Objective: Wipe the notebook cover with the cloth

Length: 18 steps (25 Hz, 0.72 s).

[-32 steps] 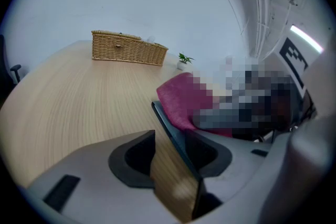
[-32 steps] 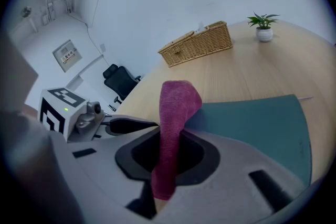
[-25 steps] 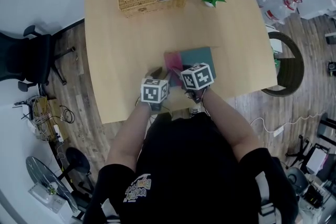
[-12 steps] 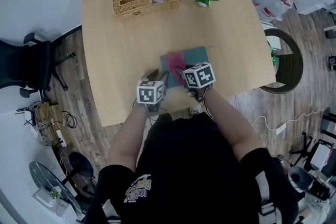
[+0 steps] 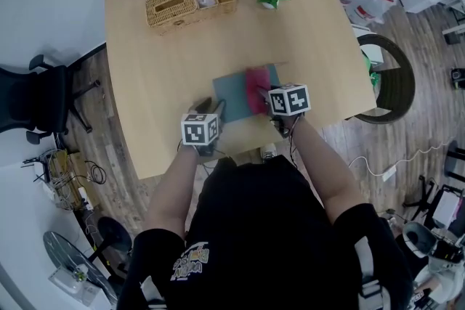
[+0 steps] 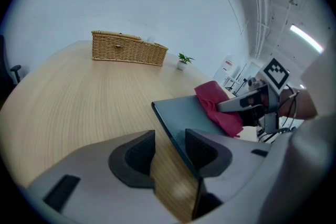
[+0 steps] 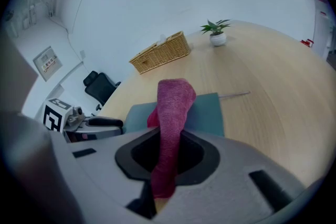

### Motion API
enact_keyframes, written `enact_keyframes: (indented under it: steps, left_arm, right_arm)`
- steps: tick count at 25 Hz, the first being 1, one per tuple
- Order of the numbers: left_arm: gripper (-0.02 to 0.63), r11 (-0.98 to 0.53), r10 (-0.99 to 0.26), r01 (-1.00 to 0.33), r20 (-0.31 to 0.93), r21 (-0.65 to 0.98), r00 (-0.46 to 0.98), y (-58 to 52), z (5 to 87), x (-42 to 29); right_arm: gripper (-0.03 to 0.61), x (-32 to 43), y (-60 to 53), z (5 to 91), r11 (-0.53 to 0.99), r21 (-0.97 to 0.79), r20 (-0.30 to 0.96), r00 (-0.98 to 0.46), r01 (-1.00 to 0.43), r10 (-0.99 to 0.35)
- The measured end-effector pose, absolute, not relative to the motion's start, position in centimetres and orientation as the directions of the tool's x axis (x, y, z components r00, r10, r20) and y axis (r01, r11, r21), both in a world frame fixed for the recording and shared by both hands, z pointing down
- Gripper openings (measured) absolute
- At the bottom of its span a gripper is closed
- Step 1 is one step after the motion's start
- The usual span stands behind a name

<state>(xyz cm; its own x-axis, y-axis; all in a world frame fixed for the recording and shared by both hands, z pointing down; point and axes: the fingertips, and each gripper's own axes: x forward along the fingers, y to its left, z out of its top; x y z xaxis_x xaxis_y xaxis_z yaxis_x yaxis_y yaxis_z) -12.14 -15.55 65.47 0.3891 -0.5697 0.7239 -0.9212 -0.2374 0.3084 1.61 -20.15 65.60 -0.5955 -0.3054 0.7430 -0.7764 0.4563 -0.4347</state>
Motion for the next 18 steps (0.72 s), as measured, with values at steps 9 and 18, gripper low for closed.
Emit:
enact_keyframes:
  steps: [9,18]
  left_arm:
    - [0.175,-0.237,-0.571,-0.922,0.723,0.306,0.388,-15.5,65.5,-12.2]
    - [0.175,-0.239,-0.572,-0.922,0.723,0.305,0.388,-15.5,65.4,-12.2]
  right_arm:
    - [0.063,5.9,-20.7,65.7,0.388,-0.440,0.748,-0.569,-0.810,-0.341]
    - [0.063,7.2,-20.8,65.7,0.365,-0.448,0.750,-0.565,-0.816,-0.344]
